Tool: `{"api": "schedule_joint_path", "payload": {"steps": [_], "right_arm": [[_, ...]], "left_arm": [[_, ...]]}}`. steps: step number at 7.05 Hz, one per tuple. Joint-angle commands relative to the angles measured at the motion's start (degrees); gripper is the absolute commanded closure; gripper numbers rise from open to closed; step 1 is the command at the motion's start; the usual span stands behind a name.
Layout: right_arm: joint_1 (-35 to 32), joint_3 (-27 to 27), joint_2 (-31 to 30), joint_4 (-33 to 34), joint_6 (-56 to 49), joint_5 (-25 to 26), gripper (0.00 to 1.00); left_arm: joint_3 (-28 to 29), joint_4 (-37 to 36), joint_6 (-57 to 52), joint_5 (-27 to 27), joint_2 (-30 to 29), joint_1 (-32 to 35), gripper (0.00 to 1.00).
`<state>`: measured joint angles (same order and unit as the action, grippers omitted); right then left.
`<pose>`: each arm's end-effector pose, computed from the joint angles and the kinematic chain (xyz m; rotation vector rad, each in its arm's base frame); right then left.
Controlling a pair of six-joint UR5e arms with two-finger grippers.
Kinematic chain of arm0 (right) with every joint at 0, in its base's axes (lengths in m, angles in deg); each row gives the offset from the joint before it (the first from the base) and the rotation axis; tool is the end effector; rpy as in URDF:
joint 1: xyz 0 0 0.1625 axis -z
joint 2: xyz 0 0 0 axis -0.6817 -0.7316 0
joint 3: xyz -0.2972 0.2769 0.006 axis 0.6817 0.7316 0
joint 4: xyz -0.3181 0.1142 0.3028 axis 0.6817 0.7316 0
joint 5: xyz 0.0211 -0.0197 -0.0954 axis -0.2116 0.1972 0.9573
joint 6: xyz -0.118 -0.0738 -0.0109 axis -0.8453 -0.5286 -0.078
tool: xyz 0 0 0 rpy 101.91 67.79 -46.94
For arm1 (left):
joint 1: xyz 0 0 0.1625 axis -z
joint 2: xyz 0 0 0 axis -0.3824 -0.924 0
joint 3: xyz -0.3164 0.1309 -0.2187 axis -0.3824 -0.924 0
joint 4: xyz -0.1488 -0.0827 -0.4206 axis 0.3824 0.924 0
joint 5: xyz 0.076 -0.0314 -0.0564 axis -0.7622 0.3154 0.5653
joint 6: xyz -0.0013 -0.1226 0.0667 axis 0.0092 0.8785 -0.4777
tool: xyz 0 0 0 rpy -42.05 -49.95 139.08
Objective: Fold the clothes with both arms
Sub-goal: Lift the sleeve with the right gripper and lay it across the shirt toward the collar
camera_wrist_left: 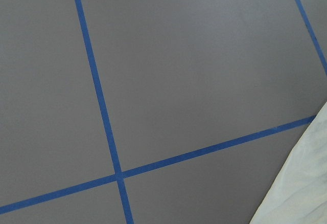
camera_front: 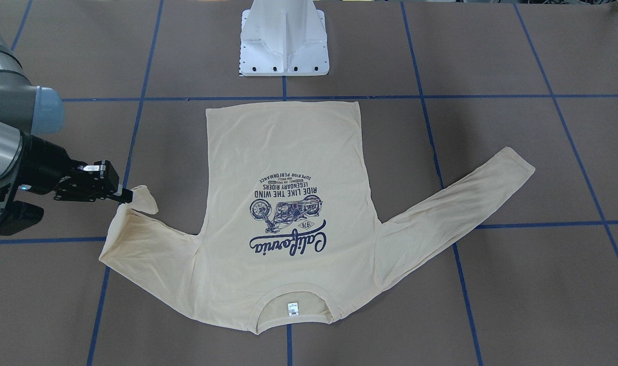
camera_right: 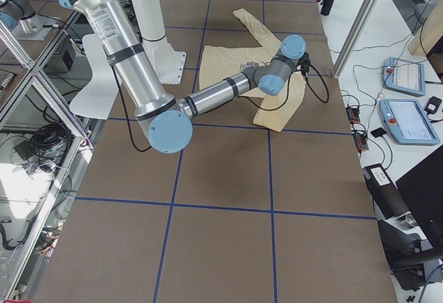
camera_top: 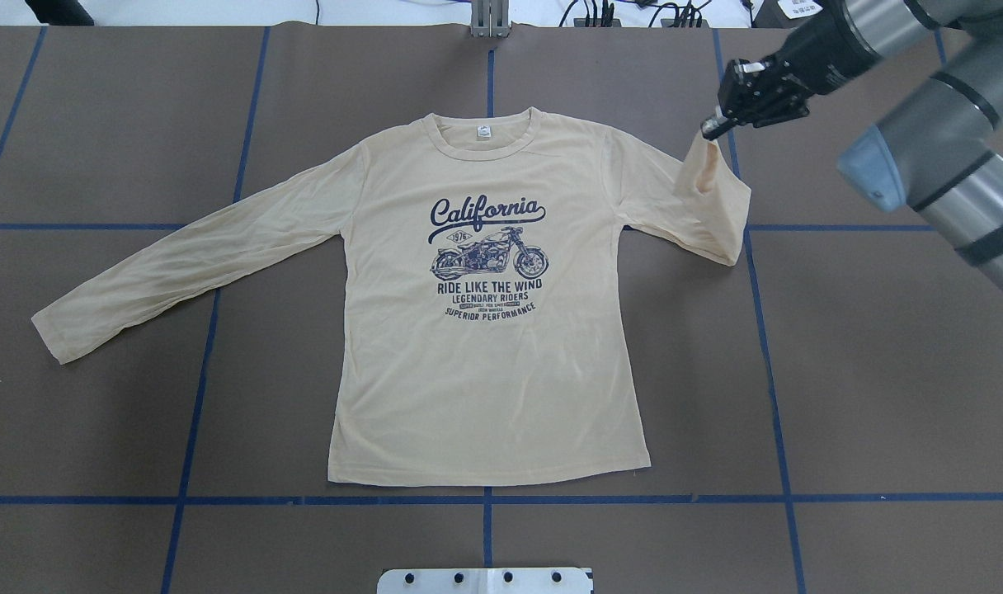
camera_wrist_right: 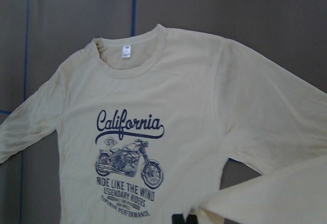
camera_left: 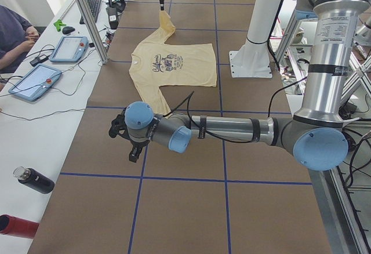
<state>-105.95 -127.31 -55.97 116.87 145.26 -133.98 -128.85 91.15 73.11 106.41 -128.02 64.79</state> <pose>-0.3149 -0.6458 0.2516 0.0472 -1.3248 -0.0548 0.0048 -0.5978 0.6011 0.3141 0.9110 0.1617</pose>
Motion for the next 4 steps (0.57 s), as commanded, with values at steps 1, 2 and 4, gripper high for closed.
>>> {"api": "schedule_joint_path", "payload": {"steps": [1,2,4], "right_arm": [[1.4,9.1,16.0,0.0,2.3,1.6,1.00],[5.9,13.4,23.3,0.0,2.3,8.6,1.00],[16.8,20.7,30.9,-0.2,2.3,27.3,1.00]], "left_arm": [[2.2,0.0,-0.1,-0.2,-1.4,0.0,0.00],[2.4,0.0,0.0,-0.3,-1.5,0.0,0.00],[5.3,0.0,0.0,-0.3,-2.9,0.0,0.00]]}}
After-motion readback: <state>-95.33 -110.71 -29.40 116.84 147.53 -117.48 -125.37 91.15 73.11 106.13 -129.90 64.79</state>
